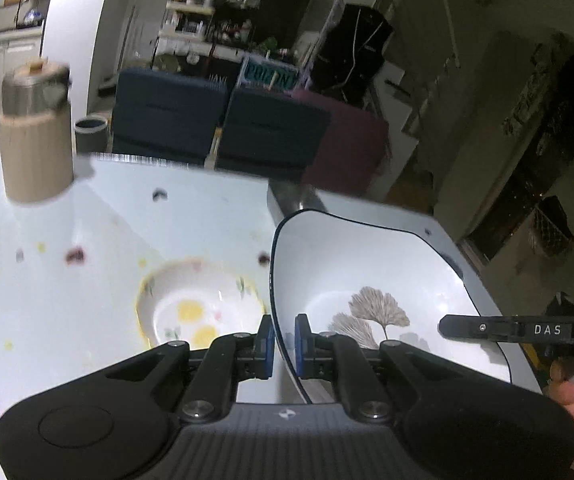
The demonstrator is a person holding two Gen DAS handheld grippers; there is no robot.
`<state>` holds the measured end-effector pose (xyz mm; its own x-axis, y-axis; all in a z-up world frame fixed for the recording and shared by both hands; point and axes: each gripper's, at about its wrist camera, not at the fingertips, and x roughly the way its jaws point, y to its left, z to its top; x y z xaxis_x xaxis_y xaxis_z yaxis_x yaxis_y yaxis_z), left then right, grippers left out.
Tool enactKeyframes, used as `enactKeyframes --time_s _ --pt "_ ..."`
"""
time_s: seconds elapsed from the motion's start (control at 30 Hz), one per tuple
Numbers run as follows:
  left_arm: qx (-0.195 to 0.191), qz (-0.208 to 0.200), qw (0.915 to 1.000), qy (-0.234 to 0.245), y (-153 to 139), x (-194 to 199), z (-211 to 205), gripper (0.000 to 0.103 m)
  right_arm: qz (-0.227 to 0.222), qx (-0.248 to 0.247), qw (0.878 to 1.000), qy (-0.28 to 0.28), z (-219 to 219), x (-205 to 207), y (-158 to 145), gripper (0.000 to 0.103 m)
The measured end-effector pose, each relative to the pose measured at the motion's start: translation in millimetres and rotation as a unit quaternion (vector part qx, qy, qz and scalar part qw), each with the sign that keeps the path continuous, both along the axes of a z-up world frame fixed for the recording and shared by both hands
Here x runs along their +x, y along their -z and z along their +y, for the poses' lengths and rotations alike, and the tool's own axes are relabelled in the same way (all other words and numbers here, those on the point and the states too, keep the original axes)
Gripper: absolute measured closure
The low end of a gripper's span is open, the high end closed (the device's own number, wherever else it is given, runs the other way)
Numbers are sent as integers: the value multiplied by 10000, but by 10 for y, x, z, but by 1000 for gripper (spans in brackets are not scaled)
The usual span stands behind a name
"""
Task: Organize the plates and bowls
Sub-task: 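Lift the white plate with both grippers and carry it beside the yellow-rimmed bowl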
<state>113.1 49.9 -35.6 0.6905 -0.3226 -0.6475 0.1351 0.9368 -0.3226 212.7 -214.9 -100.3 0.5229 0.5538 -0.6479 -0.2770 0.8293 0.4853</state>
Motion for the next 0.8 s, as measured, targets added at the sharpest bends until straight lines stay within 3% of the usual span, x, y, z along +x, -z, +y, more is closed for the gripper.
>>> enactKeyframes --time_s 0.33,0.5,0.8 --pt "-118 984 9948 241 696 120 -32 92 771 -517 9954 -249 -92 -177 640 89" --pt "-287 1658 9852 328 1072 235 -40 91 1192 -759 9894 -329 -69 -126 896 89" --pt "-77 1951 9795 489 1375 295 -148 87 1717 -1166 9780 -190 -93 -11 1255 89"
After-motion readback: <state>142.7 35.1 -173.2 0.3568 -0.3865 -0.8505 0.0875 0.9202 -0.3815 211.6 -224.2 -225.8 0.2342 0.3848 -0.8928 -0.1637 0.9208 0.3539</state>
